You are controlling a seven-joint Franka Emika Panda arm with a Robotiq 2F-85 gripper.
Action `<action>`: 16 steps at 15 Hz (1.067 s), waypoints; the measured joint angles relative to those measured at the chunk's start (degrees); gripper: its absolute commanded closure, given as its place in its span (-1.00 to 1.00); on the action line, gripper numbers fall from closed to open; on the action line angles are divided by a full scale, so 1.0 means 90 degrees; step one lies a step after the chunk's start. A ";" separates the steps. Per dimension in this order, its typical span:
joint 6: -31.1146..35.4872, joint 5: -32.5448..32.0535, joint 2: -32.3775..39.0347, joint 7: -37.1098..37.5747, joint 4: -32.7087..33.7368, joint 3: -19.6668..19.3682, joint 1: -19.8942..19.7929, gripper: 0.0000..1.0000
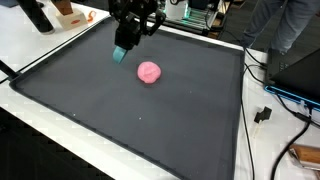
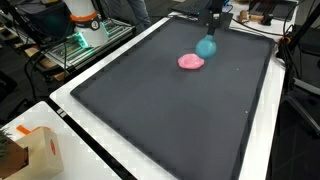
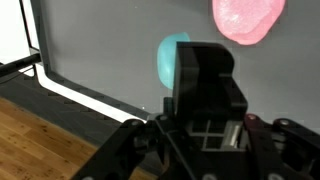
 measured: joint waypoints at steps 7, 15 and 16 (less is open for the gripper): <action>-0.0154 0.2106 -0.0675 -0.1718 -0.0285 -0.0016 -0.0202 0.50; -0.0604 0.3020 -0.1229 -0.2464 -0.0493 -0.0056 -0.0264 0.50; -0.0622 0.3080 -0.1292 -0.2513 -0.0523 -0.0062 -0.0264 0.50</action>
